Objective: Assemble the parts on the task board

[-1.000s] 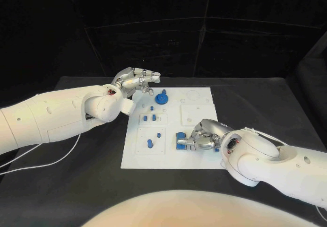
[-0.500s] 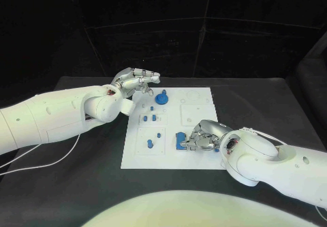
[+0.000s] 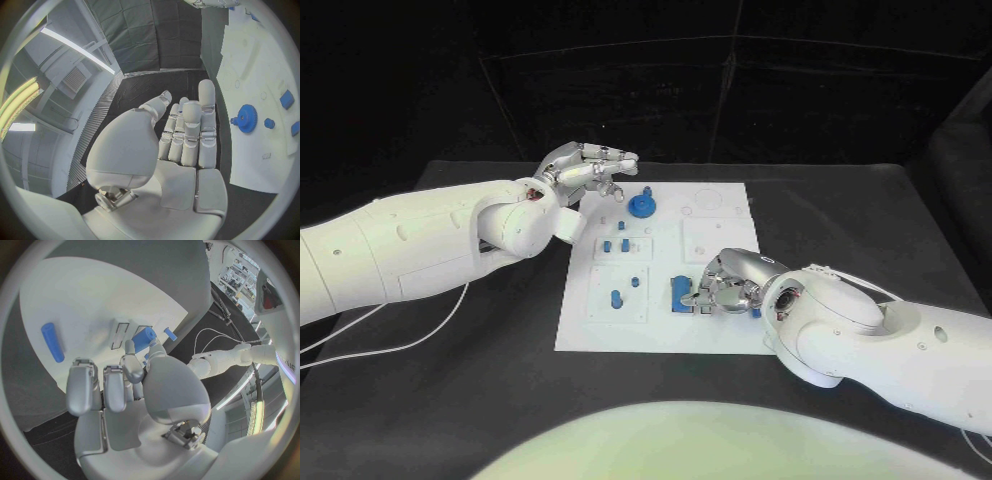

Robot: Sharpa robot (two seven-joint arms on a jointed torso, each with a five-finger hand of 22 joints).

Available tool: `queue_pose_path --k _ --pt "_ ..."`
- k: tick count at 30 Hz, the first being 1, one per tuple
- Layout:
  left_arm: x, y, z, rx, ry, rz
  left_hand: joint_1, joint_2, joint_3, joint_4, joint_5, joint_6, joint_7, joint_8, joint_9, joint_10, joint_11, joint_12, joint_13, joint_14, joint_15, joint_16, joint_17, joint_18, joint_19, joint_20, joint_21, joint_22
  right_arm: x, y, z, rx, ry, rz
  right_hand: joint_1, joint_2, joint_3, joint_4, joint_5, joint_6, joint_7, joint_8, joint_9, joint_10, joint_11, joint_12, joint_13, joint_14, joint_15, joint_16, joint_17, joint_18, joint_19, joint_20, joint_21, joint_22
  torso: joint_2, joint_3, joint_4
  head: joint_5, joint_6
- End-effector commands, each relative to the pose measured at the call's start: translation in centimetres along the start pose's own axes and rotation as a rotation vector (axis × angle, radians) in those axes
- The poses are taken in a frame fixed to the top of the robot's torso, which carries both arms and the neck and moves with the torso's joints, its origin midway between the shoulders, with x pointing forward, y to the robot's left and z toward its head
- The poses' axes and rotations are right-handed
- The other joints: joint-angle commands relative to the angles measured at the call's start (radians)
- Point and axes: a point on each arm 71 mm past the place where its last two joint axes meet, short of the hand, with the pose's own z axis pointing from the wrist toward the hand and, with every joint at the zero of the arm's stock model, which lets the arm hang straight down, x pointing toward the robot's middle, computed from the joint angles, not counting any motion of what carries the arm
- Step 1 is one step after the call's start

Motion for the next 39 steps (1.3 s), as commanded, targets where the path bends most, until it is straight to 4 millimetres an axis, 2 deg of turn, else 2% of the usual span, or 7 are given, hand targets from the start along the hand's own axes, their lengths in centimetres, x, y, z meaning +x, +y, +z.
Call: queue_pose_path --k 1,9,16,22,26,32,39 --pt "0.1 -0.1 0.0 0.003 0.013 -0.007 0.005 0.008 -0.007 0.001 -0.001 -0.005 0.0 0.004 -0.002 -0.004 0.0 0.006 0.002 -0.009 0.001 -0.007 -0.001 0.013 -0.007 0.0 -0.005 -0.002 0.3 -0.6 0.1 0.028 0.025 -0.034 0.034 -0.002 0.003 -0.022 -0.014 0.009 -0.002 0.003 0.001 0.007 -0.003 0.001 0.001 0.07 -0.008 0.005 0.066 -0.018 0.005 -0.003 0.006 0.002 0.0 0.0008 -0.0011 0.002 -0.002" --pt "0.1 -0.1 0.0 0.002 0.014 -0.007 0.005 0.008 -0.007 0.001 -0.001 -0.005 0.0 0.004 -0.002 -0.004 0.0 0.006 0.002 -0.009 0.001 -0.007 -0.001 0.013 -0.007 0.0 -0.005 -0.002 0.4 -0.7 -0.1 0.025 0.037 -0.031 0.066 -0.007 0.006 -0.049 -0.034 0.009 -0.002 0.001 0.001 0.006 -0.003 -0.003 0.002 0.07 -0.008 0.006 0.067 -0.019 0.006 -0.003 0.007 0.005 0.0 0.0011 -0.0019 0.001 -0.002" --pt "0.1 -0.1 0.0 0.002 0.014 -0.007 0.005 0.008 -0.007 0.001 -0.001 -0.005 0.0 0.004 -0.002 -0.004 0.0 0.006 0.002 -0.009 0.001 -0.007 -0.001 0.013 -0.007 0.0 -0.005 -0.002 0.1 -0.7 -0.2 0.012 0.01 -0.005 0.046 -0.011 -0.006 -0.04 -0.04 0.009 0.002 -0.002 -0.001 0.007 0.0 -0.004 0.003 0.069 -0.006 0.005 0.066 -0.019 0.005 -0.002 0.007 0.004 0.0 0.0009 -0.0012 -0.001 -0.001" --pt "0.1 -0.1 0.0 0.003 0.013 -0.007 0.006 0.008 -0.007 0.001 -0.001 -0.006 0.0 0.004 -0.002 -0.005 0.0 0.007 0.002 -0.009 0.001 -0.007 -0.002 0.013 -0.007 0.0 -0.005 -0.002 -0.6 -1.2 -0.9 -0.025 -0.054 0.051 0.03 -0.011 -0.018 -0.029 -0.01 -0.004 0.006 -0.012 -0.005 0.006 0.003 -0.009 0.002 0.069 -0.004 0.004 0.065 -0.018 0.004 0.001 0.005 0.002 0.0 0.0013 -0.0015 -0.001 -0.001" --pt "0.0 -0.1 0.0 0.004 0.011 -0.007 0.006 0.008 -0.007 0.0 -0.001 -0.006 0.0 0.005 -0.002 -0.005 0.0 0.007 0.002 -0.009 0.001 -0.007 -0.002 0.013 -0.007 0.0 -0.005 -0.002 -1.7 -2.4 -2.0 -0.03 -0.094 0.073 0.028 -0.01 -0.023 -0.025 0.005 -0.026 0.014 -0.031 -0.013 0.004 0.009 -0.014 0.001 0.069 0.001 0.004 0.067 -0.018 0.004 0.004 0.005 0.002 -0.002 0.0005 -0.0027 -0.008 0.003" --pt "0.0 -0.1 -0.1 0.004 0.011 -0.007 0.006 0.008 -0.007 0.0 -0.001 -0.006 0.0 0.005 -0.002 -0.005 0.0 0.007 0.002 -0.009 0.001 -0.007 -0.002 0.013 -0.007 0.0 -0.005 -0.002 -3.4 -5.3 -2.9 0.039 -0.111 0.034 0.028 -0.007 -0.024 -0.023 0.009 -0.033 0.018 -0.04 -0.016 0.0 0.012 -0.022 -0.004 0.069 0.003 0.004 0.067 -0.018 0.003 0.006 0.004 0.001 -0.001 0.0004 -0.0037 -0.022 0.009" --pt "0.1 -0.1 0.0 0.004 0.013 -0.007 0.006 0.008 -0.007 0.0 -0.001 -0.006 0.0 0.005 -0.002 -0.005 0.0 0.007 0.002 -0.009 0.001 -0.007 -0.002 0.013 -0.007 0.0 -0.005 -0.002 -4.0 -7.5 -3.3 0.11 -0.098 -0.066 0.025 -0.003 -0.027 -0.017 0.021 -0.03 0.019 -0.047 -0.019 -0.01 0.015 -0.043 -0.018 0.067 0.006 -0.001 0.058 -0.016 -0.001 0.008 -0.002 -0.009 0.001 0.0015 -0.0033 -0.037 0.013"
